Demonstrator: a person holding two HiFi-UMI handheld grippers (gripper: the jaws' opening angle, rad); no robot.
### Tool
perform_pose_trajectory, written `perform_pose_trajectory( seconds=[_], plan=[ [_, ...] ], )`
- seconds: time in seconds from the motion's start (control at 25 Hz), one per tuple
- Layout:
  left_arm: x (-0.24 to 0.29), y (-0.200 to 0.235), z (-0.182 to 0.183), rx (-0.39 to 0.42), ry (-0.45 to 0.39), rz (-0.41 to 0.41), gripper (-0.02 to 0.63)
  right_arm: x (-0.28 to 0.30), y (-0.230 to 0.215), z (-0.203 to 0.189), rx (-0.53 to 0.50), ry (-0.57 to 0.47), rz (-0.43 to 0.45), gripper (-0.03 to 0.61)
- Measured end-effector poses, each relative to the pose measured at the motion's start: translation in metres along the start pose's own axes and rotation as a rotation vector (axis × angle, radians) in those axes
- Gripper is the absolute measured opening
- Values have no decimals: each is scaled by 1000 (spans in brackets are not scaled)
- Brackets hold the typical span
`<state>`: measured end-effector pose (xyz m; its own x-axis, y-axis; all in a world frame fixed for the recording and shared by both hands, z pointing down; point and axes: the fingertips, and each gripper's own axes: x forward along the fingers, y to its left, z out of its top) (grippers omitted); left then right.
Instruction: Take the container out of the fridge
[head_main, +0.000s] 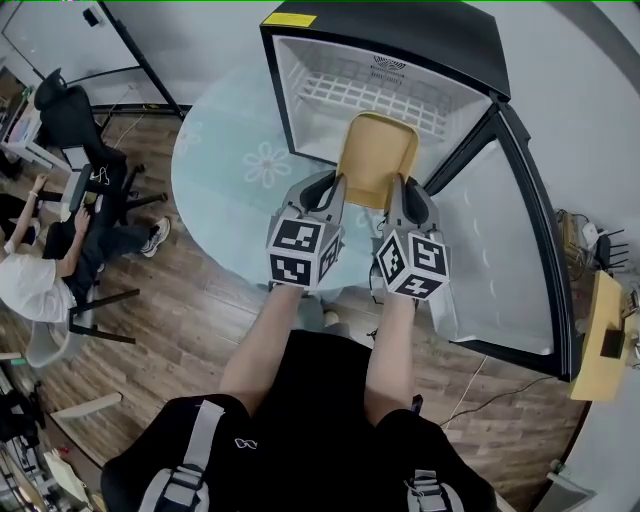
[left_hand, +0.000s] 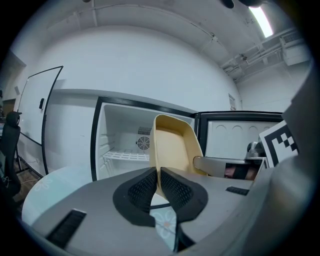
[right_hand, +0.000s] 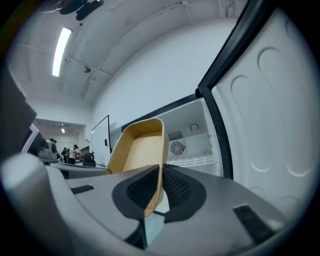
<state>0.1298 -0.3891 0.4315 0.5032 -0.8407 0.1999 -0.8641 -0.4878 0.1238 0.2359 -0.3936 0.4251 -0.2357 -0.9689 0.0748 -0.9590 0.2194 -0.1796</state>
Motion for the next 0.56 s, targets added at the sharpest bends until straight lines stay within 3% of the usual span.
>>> perform_pose_trajectory(
  seconds=[0.56],
  plan=[
    [9,8,-5,-2,12,12,28,12,-1,-5,5,8,25,25]
  ],
)
